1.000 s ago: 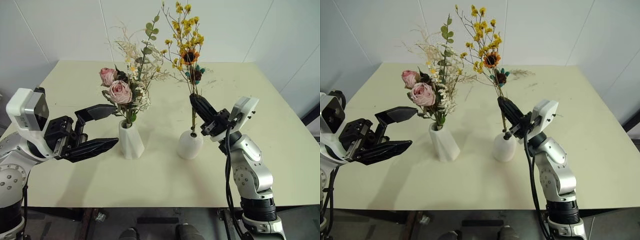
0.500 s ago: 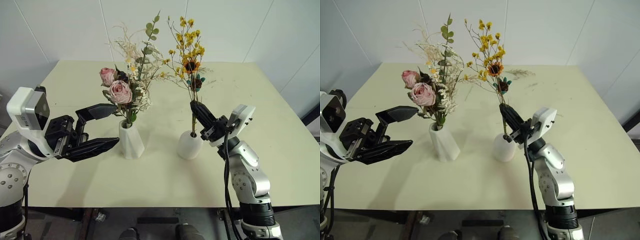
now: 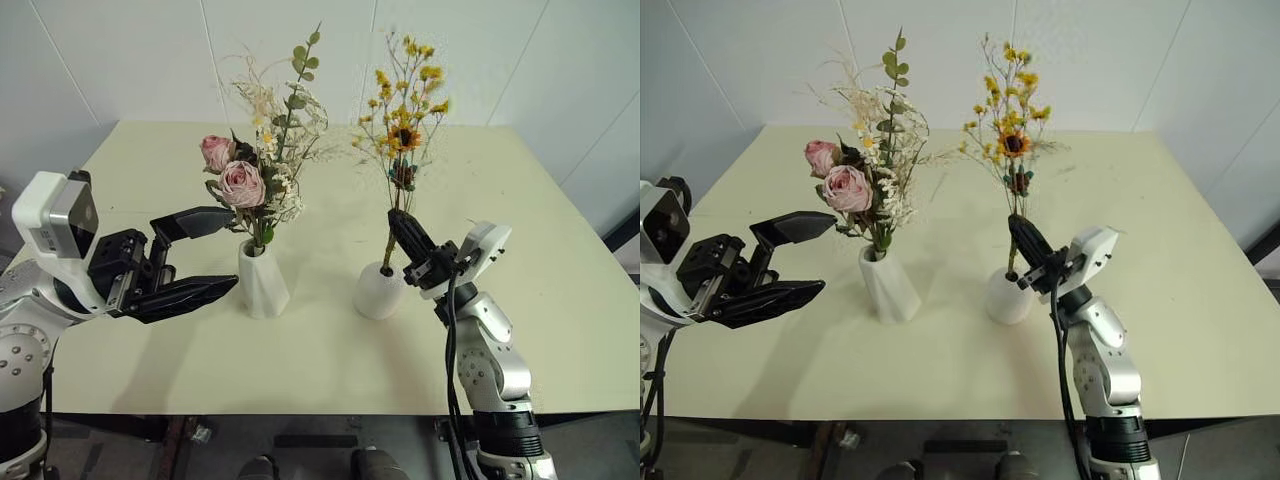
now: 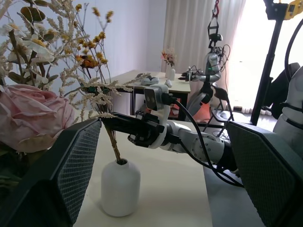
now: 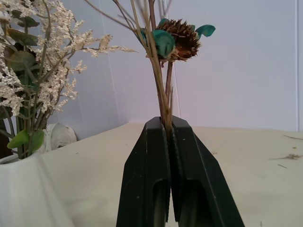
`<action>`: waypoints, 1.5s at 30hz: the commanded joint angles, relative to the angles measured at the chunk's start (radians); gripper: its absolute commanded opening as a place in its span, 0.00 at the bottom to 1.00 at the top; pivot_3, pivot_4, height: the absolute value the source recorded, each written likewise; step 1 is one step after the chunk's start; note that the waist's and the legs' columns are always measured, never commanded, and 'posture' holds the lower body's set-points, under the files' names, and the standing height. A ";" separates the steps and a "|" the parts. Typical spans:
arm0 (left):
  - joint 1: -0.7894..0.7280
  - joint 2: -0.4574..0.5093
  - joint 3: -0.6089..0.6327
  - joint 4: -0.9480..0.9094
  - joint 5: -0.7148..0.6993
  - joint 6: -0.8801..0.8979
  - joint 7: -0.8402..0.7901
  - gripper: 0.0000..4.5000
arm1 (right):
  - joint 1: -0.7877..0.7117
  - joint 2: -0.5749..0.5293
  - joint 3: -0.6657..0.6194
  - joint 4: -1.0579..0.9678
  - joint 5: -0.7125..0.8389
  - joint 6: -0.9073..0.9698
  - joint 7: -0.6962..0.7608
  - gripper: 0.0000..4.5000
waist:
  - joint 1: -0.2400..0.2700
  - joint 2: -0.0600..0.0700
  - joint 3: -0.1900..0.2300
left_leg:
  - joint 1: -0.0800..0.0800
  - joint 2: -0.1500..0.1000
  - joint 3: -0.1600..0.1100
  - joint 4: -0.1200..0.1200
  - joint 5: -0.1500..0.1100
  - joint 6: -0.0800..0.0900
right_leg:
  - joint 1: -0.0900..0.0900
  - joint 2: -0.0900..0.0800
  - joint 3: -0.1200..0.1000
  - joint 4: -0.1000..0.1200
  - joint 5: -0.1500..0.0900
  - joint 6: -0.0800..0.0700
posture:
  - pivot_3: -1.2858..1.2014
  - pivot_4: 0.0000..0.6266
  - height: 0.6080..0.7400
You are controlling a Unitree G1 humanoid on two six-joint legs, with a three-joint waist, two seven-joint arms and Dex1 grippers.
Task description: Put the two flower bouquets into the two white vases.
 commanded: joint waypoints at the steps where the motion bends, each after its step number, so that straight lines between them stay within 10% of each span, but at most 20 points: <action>1: -0.011 0.022 0.030 -0.022 -0.033 0.004 -0.003 1.00 | 0.021 -0.007 -0.002 0.010 -0.006 0.002 0.009 0.01 | 0.000 0.000 0.000 | 0.000 0.000 0.000 0.000 0.000 0.000 | 0.000 0.000 0.000 0.000 0.000 0.000 | 0.52 0.24 1.00; 45: -0.015 0.015 0.018 -0.023 -0.031 -0.003 0.008 1.00 | 0.042 -0.056 -0.010 -0.094 0.041 0.073 0.036 0.01 | 0.000 0.000 0.000 | 0.000 0.000 0.000 0.000 0.000 0.000 | 0.000 0.000 0.000 -0.001 0.000 0.000 | 0.52 0.24 1.00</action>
